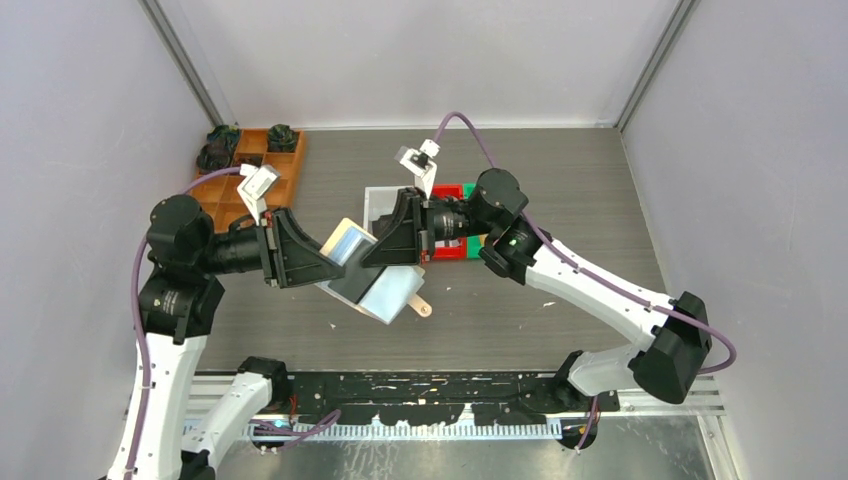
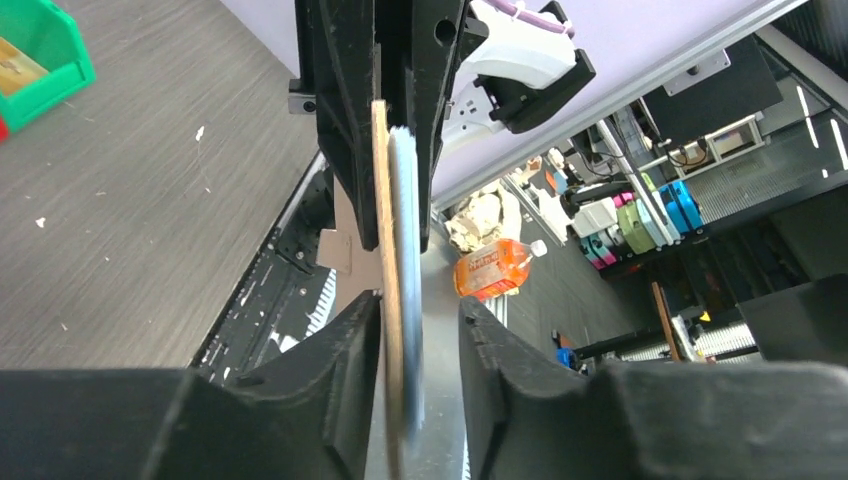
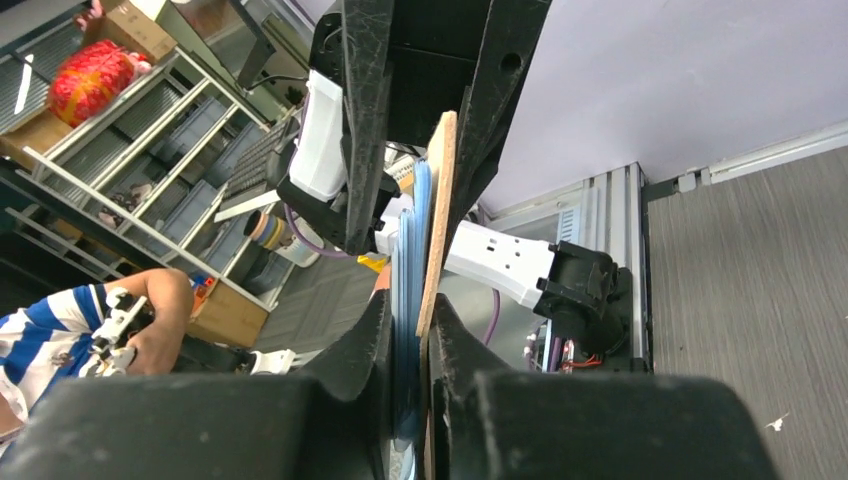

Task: Take the credit cards out of the card holder
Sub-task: Remove the credit card from the card holder.

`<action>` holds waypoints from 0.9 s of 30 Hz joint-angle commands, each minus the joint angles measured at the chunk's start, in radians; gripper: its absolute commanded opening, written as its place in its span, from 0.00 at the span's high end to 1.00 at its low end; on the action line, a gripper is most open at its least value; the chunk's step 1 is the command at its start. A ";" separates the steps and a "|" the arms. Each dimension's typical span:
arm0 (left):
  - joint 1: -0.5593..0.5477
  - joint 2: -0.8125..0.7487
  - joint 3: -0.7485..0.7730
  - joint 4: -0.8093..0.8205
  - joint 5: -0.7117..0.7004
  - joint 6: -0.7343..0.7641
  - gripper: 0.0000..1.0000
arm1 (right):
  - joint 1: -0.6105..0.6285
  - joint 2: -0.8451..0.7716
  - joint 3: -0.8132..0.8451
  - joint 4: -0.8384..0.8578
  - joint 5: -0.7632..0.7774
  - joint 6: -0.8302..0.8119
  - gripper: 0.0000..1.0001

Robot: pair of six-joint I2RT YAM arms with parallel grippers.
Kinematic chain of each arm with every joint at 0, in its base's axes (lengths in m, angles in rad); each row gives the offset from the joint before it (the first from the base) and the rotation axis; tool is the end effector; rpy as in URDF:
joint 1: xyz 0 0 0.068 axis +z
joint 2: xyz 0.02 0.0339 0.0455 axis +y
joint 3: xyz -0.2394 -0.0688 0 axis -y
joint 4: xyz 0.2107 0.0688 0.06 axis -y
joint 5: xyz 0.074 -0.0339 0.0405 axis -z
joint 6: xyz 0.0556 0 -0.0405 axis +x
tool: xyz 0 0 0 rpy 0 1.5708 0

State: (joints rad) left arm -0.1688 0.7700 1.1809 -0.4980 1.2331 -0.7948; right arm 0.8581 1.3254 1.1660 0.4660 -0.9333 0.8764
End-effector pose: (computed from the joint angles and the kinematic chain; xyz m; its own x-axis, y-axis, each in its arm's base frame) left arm 0.0990 -0.0701 0.4113 -0.7611 -0.1102 -0.6392 0.6268 0.1286 -0.7685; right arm 0.1503 0.2422 0.4038 -0.6047 -0.0002 -0.7965 -0.7604 -0.2974 0.5774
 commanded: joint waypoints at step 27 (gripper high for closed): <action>-0.002 0.053 0.001 -0.156 0.050 0.239 0.97 | 0.016 0.019 0.236 -0.292 0.089 -0.159 0.50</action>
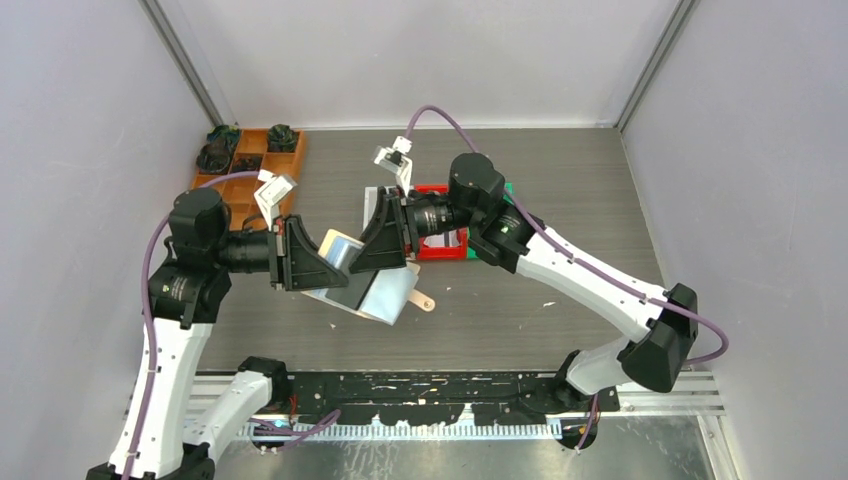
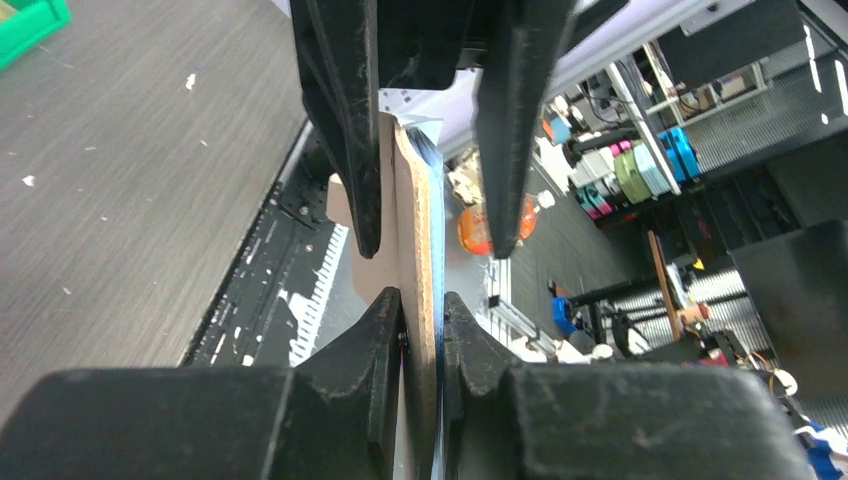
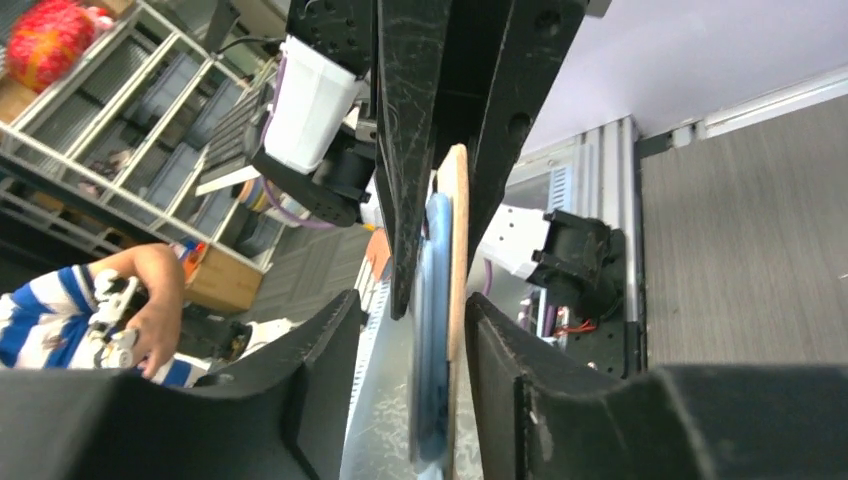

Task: Take the credit cards out of the card holder
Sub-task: Remove the credit card from the card holder.

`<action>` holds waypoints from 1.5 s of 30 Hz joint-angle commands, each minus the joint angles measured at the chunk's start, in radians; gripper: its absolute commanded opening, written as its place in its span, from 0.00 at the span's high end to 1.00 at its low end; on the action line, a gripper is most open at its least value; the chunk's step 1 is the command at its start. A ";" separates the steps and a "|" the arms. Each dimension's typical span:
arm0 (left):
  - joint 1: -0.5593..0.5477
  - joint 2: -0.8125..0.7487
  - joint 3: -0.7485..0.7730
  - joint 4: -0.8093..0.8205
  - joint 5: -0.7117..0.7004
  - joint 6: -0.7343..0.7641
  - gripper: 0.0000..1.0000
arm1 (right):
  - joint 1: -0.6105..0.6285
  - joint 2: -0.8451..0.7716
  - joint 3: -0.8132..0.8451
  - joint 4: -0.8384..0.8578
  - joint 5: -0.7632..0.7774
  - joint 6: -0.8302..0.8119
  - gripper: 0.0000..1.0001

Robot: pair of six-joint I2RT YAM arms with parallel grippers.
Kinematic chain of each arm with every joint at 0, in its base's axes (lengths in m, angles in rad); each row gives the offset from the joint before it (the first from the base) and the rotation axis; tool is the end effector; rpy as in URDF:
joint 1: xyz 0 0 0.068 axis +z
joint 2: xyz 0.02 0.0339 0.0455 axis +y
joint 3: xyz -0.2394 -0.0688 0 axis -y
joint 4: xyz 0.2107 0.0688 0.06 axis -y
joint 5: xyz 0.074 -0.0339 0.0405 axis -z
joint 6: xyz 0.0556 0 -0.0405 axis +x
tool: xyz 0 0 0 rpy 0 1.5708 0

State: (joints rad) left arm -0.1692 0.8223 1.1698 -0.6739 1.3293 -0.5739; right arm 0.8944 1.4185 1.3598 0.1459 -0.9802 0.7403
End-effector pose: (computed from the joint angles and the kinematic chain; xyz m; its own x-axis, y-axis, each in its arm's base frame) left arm 0.1067 -0.0730 0.3891 -0.7795 0.0014 -0.6264 0.6236 0.0972 -0.7757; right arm 0.1531 0.2645 0.4068 -0.6020 -0.1500 -0.7843 -0.7398 -0.2648 0.6185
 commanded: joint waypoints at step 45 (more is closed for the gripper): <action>-0.002 -0.012 0.029 0.171 -0.101 -0.183 1.00 | 0.036 -0.254 -0.423 0.413 0.560 0.280 0.67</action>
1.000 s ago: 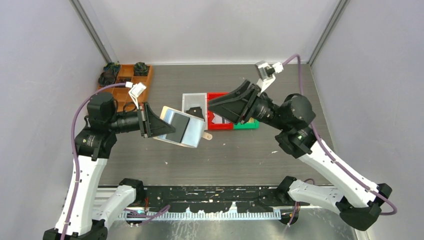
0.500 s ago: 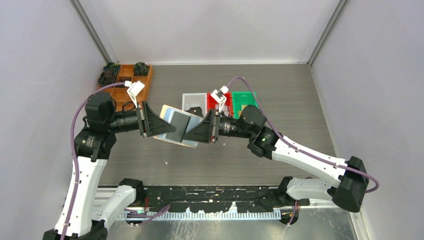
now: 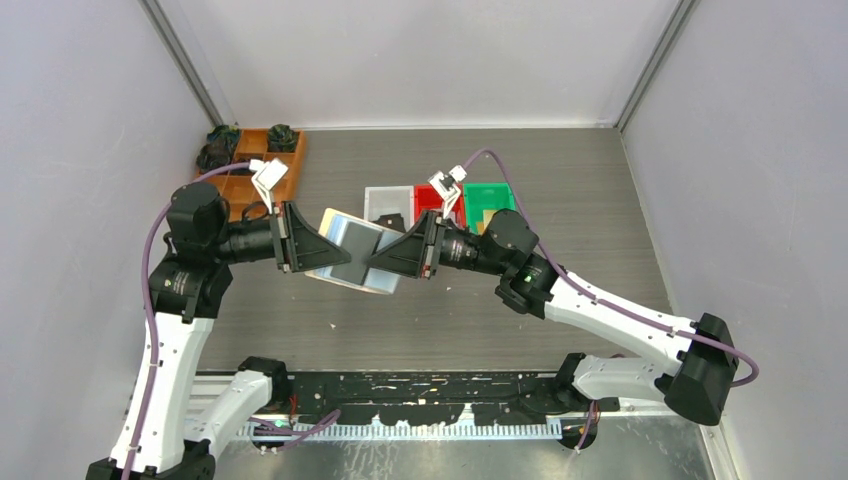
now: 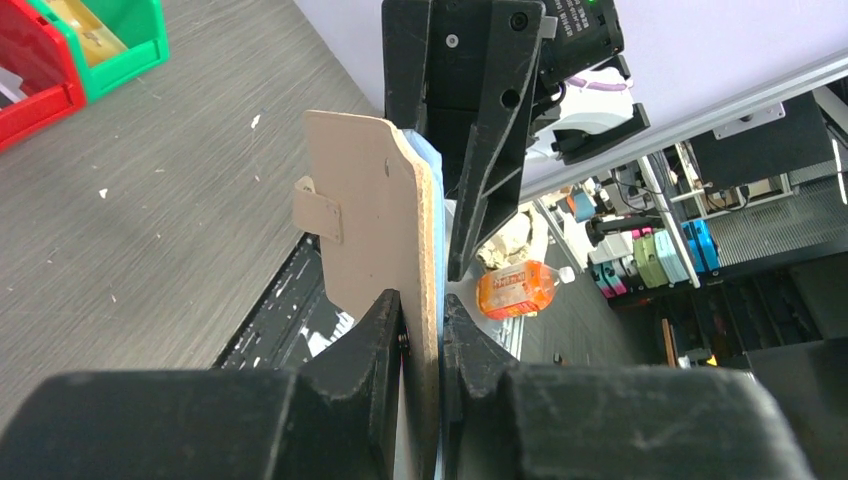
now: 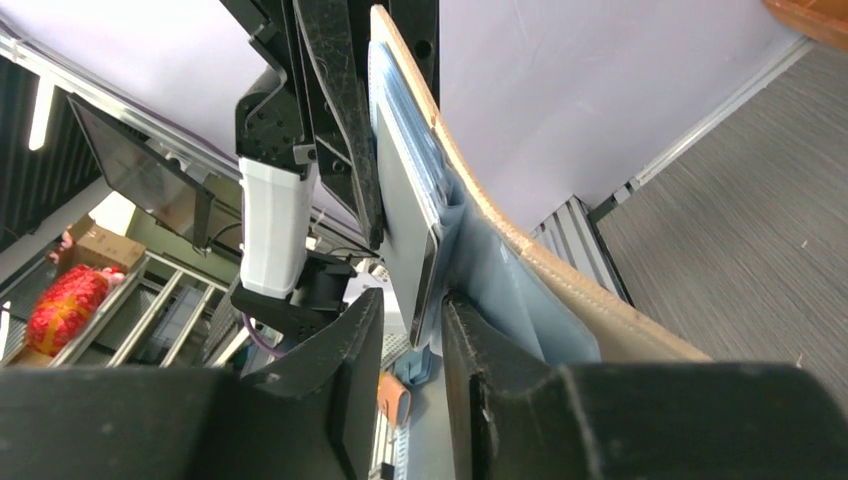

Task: Take the credit cards out of the card holder
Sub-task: Remove the credit card from the card holder.

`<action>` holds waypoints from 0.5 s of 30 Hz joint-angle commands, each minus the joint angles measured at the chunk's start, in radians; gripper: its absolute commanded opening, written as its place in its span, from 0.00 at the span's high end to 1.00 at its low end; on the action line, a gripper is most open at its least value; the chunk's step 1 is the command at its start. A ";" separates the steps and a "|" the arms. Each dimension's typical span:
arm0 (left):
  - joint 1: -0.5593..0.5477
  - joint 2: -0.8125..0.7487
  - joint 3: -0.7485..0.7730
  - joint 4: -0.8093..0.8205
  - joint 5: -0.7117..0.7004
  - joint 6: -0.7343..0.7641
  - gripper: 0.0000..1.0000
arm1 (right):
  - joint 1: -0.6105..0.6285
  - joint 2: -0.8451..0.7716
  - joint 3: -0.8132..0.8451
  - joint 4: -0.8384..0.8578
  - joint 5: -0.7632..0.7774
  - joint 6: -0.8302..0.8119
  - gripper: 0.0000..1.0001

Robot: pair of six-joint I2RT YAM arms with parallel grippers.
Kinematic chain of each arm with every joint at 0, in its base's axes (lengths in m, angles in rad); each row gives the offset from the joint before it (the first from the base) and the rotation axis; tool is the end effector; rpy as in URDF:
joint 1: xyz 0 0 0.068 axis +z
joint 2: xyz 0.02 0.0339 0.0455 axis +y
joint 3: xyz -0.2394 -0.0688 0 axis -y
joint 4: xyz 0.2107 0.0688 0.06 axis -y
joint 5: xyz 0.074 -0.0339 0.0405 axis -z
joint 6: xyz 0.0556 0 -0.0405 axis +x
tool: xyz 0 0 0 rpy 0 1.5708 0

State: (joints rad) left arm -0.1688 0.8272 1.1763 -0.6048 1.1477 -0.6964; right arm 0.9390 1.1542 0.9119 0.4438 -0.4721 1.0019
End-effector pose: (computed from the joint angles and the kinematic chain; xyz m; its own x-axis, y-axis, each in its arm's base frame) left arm 0.1187 -0.0717 0.3937 -0.7934 -0.1320 -0.5943 0.5601 0.2241 -0.7975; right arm 0.1350 0.2272 0.3648 -0.7635 0.2272 -0.6045 -0.6285 -0.0464 0.7764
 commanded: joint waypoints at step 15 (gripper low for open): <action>-0.001 -0.026 -0.053 0.225 0.019 -0.176 0.85 | -0.008 0.117 -0.099 0.648 -0.029 0.261 0.99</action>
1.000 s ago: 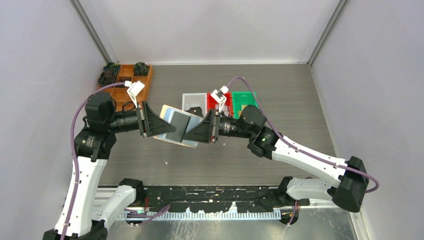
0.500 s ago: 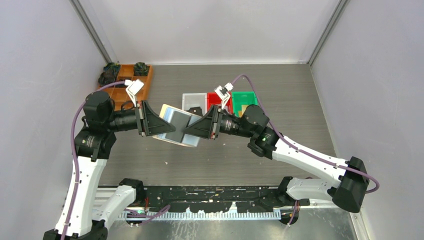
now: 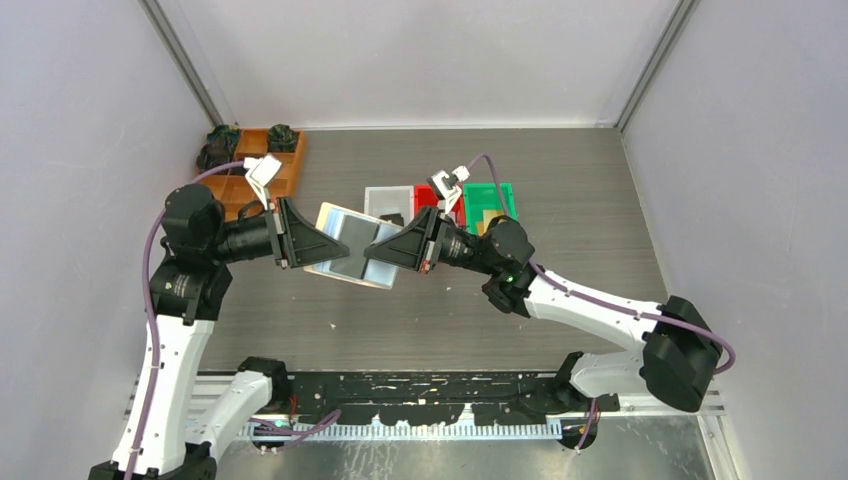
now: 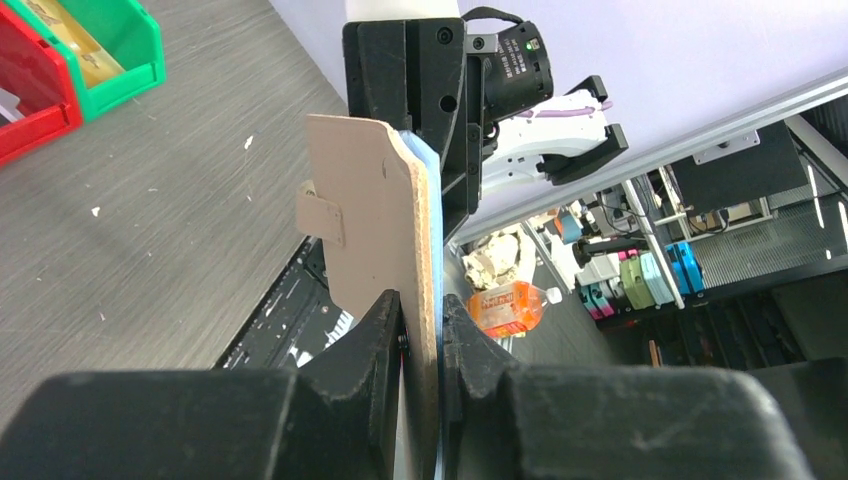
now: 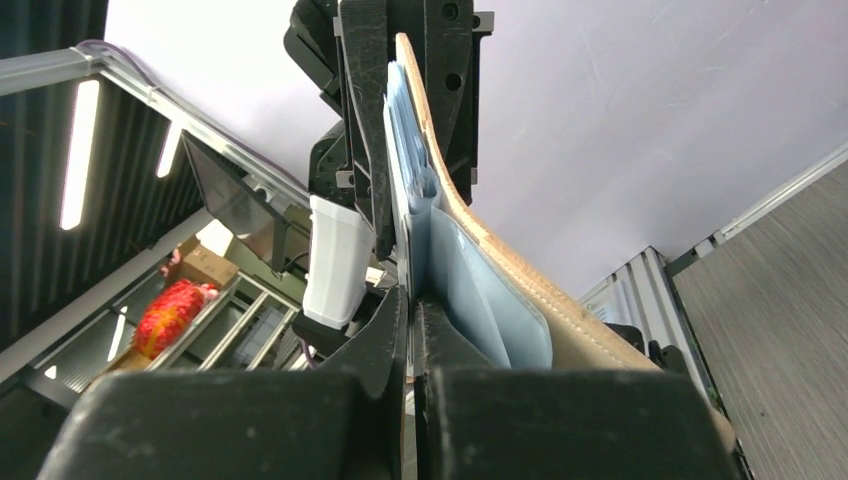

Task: Take the credit cards out of the card holder
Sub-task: Remove the credit card from the card holder.

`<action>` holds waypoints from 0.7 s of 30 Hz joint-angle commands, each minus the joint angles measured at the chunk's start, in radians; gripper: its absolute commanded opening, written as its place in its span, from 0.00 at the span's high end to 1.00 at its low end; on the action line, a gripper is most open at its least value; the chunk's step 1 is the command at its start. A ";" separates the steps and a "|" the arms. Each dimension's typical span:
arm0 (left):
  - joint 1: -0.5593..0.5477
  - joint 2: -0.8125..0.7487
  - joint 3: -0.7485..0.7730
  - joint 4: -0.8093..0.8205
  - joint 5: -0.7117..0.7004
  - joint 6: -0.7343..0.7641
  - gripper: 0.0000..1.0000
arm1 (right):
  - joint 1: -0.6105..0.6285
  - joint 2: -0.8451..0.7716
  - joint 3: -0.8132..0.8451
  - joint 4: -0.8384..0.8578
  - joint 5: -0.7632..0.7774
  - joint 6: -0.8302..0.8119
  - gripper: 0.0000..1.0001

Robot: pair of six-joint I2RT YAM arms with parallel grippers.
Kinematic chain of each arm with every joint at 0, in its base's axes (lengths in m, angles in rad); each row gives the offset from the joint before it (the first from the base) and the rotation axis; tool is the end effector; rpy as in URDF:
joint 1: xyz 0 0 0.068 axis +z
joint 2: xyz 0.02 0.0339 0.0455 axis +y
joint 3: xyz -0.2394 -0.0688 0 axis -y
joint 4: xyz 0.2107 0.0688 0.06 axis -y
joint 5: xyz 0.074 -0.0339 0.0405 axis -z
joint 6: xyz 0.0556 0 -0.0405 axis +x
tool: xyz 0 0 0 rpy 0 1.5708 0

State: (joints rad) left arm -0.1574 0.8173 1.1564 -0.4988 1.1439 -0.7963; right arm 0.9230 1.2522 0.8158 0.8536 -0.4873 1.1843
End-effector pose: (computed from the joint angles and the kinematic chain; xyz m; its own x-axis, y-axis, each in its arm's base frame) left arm 0.1212 -0.0705 0.3993 -0.7906 -0.1742 -0.5870 0.5539 0.2053 -0.8069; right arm 0.1445 0.2341 0.3561 -0.7997 0.2995 -0.5204 -0.5894 -0.2270 0.7753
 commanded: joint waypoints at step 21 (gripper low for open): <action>-0.014 -0.046 -0.167 0.385 -0.006 -0.386 0.70 | 0.007 0.062 0.000 0.345 -0.012 0.128 0.99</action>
State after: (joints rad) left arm -0.1688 0.7853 0.9859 -0.1802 1.1419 -1.1522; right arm 0.9226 1.3109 0.7444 1.0874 -0.4858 1.2972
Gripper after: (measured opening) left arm 0.334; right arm 0.051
